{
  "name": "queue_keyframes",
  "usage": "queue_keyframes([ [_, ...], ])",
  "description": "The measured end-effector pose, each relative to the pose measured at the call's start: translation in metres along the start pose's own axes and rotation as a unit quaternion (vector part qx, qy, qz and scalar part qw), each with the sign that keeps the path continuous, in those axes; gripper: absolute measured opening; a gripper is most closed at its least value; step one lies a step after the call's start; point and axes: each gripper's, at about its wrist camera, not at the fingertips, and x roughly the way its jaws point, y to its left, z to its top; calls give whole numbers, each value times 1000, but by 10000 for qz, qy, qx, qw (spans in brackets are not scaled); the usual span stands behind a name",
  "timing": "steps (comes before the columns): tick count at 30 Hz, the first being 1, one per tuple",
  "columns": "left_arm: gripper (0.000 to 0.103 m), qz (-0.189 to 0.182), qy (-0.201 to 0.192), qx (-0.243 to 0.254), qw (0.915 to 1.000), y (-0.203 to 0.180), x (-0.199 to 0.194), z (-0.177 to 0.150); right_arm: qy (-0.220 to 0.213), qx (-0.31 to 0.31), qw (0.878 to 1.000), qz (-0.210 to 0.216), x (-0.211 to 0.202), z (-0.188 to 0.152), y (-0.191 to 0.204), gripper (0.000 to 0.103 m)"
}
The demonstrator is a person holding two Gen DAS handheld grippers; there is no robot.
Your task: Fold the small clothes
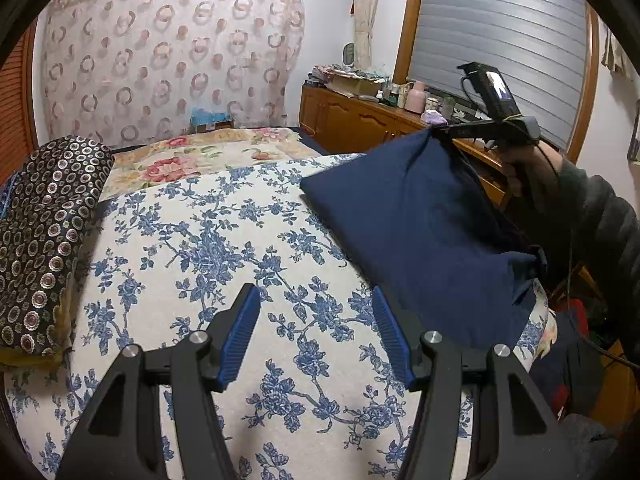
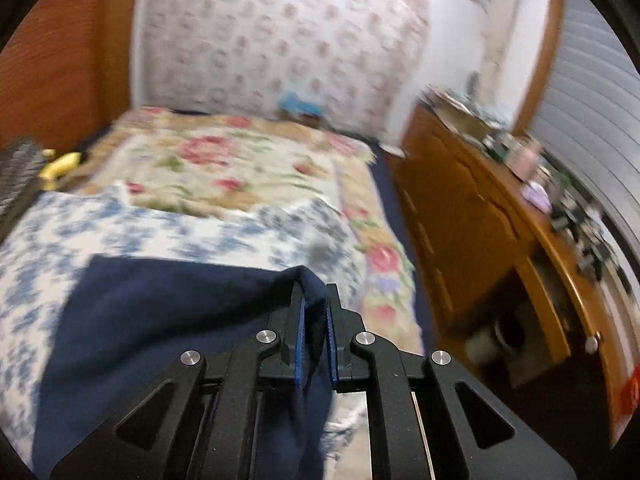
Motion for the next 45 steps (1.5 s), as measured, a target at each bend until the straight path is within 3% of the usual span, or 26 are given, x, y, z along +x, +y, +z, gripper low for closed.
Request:
queue_keyframes([
  [4,57,-13,80,40,10000,1,9,5,105,138,9998,64,9,-8,2,55],
  [8,58,-21,157,125,9998,0,24,19,195,161,9993,265,14,-15,0,62],
  [11,58,-54,230,142,9996,0,38,31,265,218,9974,628,21,-21,-7,62],
  [22,58,42,663,118,9977,5,117,77,580,299,9897,1275,67,-47,-22,67],
  [34,58,11,1072,163,9941,6,193,106,584,624,9768,1966,89,-64,-35,76],
  [42,57,-38,1232,116,9923,7,218,111,579,755,9659,2407,93,-66,-41,76],
  [45,57,-26,1209,120,9926,7,221,112,593,802,9608,2588,91,-68,-42,69],
])
